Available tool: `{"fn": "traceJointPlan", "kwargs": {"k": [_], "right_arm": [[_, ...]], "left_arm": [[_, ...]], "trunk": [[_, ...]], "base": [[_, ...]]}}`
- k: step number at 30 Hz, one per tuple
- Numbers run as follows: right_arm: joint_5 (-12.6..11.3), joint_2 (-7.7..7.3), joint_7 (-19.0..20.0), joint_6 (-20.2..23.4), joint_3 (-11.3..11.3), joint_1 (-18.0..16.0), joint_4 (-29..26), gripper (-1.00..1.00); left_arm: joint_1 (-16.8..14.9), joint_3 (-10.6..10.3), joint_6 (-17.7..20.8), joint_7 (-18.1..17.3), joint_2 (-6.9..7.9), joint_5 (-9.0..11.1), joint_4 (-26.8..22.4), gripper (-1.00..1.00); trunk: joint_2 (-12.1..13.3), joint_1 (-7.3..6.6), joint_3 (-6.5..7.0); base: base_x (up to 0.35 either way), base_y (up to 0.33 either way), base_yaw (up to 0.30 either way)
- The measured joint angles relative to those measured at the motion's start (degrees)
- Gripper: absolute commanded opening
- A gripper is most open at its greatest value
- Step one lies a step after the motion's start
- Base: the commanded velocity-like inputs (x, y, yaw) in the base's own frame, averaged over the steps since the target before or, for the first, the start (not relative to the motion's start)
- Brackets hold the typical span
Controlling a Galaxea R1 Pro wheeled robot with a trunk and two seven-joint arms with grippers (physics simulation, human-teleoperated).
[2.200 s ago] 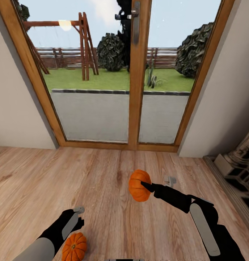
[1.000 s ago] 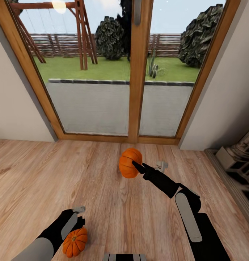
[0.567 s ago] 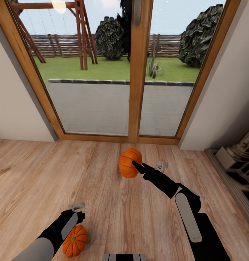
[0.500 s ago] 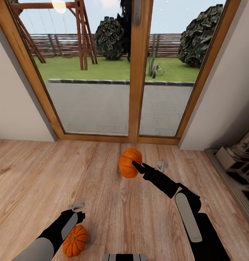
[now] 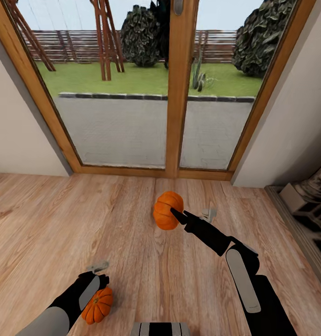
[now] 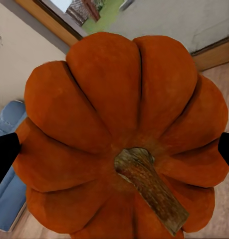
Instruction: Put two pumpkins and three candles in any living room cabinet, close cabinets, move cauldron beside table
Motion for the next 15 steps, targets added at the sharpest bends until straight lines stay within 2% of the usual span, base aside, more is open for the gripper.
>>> {"fn": "traceJointPlan", "kwargs": {"k": [6, 13, 15], "right_arm": [[0.19, 0.0, -0.02, -0.21, 0.0, 0.01, 0.16, -1.0], [0.07, -0.08, -0.01, -0.27, -0.02, 0.01, 0.18, -1.0], [0.24, -0.08, -0.02, -0.3, -0.01, 0.01, 0.19, -1.0]], "left_arm": [[0.0, -0.01, 0.0, -0.07, -0.03, -0.44, 0.21, 1.0], [0.0, -0.02, 0.01, -0.08, -0.1, -0.5, 0.21, 1.0], [0.0, -0.01, 0.01, -0.08, -0.11, -0.5, 0.21, 1.0]], "trunk": [[-0.08, 0.16, -1.32], [-0.08, 0.15, -1.33], [-0.1, 0.21, -1.77]], "base": [[0.0, 0.0, 0.0], [0.0, 0.0, 0.0], [0.0, 0.0, 0.0]]}}
